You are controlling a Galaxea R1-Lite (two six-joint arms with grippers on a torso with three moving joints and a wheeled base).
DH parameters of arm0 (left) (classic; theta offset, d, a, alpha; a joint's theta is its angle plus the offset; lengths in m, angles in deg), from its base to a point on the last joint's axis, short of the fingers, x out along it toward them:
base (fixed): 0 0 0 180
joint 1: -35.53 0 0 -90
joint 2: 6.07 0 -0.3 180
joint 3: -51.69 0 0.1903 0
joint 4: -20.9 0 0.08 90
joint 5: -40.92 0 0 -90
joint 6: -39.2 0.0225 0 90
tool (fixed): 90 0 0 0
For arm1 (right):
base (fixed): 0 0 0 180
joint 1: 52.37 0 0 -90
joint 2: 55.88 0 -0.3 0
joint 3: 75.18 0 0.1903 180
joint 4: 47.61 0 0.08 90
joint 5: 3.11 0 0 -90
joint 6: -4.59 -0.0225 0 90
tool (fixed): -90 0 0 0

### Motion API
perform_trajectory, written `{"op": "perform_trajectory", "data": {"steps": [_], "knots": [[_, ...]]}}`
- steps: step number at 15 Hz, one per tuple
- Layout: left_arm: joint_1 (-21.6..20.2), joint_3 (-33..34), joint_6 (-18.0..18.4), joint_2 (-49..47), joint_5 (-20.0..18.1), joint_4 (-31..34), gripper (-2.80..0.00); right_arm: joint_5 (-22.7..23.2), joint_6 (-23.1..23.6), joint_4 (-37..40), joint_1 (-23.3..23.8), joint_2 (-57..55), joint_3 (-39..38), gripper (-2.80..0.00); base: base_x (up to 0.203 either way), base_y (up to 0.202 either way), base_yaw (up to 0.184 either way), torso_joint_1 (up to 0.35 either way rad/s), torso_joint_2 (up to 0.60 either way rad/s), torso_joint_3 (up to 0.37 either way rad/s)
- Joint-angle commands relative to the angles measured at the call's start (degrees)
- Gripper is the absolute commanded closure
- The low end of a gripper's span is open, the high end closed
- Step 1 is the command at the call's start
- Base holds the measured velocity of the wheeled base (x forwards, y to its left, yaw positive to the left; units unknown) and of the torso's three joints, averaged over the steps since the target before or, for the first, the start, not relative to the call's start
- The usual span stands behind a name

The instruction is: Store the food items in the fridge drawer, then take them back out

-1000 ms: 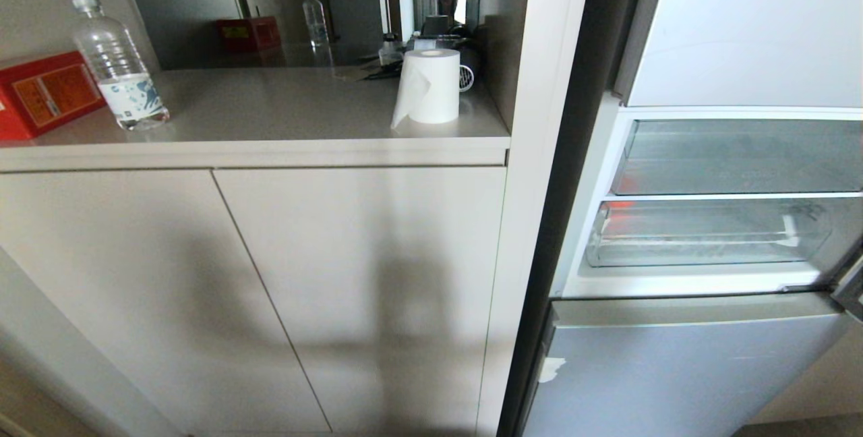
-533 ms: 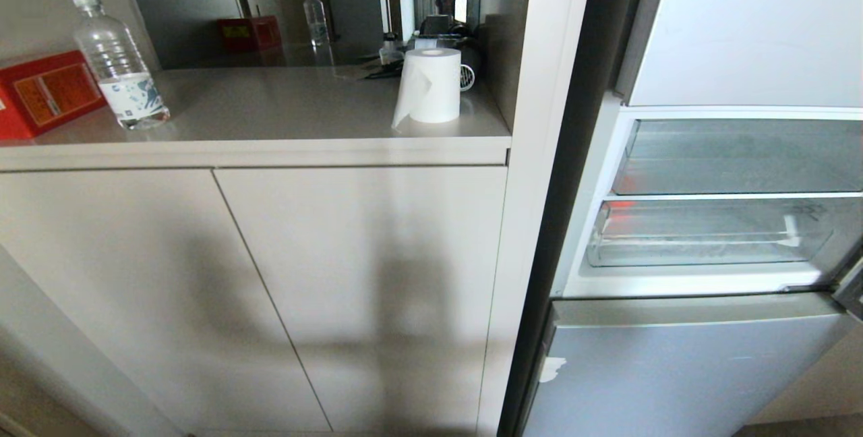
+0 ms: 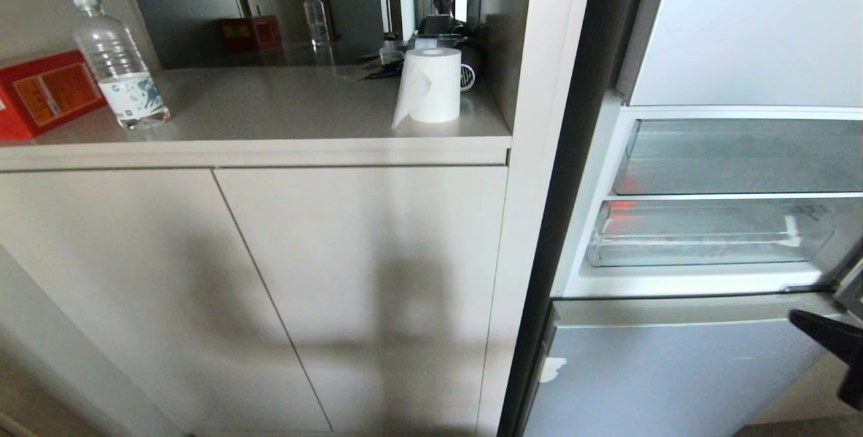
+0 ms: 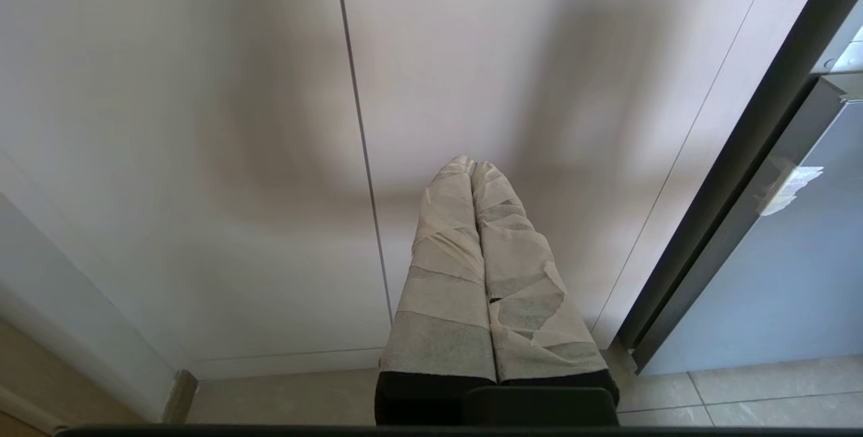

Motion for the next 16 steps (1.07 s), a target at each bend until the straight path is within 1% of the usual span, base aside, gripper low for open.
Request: {"op": "perform_trajectory", "data": {"steps": [1,3,5,8,10,11,12,16], "knots": [[-0.05,0.00,0.02,-0.08,0.01,0.02,0.00,0.60,-0.19,-10.11,-0.10,-19.40,0.15,-2.80,0.000,0.000,0.000,0.000,0.00,0.000],[-0.05,0.00,0.02,-0.08,0.01,0.02,0.00,1.25,-0.31,-22.34,-0.15,-29.93,-0.30,-2.80,0.000,0.000,0.000,0.000,0.00,0.000],[-0.04,0.00,0.02,-0.08,0.01,0.02,0.00,1.75,-0.41,-35.08,-0.19,-37.90,-0.96,-2.80,0.000,0.000,0.000,0.000,0.00,0.000],[0.00,0.00,0.02,-0.08,0.01,0.02,0.00,2.08,0.20,-50.08,-0.21,-46.48,-0.36,-2.80,0.000,0.000,0.000,0.000,0.00,0.000],[0.00,0.00,0.02,-0.08,0.01,0.02,0.00,2.46,0.56,-58.53,-0.31,-52.01,0.45,-2.80,0.000,0.000,0.000,0.000,0.00,0.000],[0.04,0.00,0.02,-0.08,0.01,0.02,0.00,2.93,0.61,-61.72,-0.51,-54.98,0.70,-2.80,0.000,0.000,0.000,0.000,0.00,0.000],[0.01,0.00,0.02,-0.08,0.01,0.02,0.00,3.15,0.60,-63.22,-0.95,-57.64,0.96,-2.80,0.000,0.000,0.000,0.000,0.00,0.000],[-0.03,0.00,0.02,-0.08,0.01,0.02,0.00,3.20,0.22,-64.43,-2.99,-60.94,4.37,-2.80,0.000,0.000,0.000,0.000,0.00,0.000]]}}
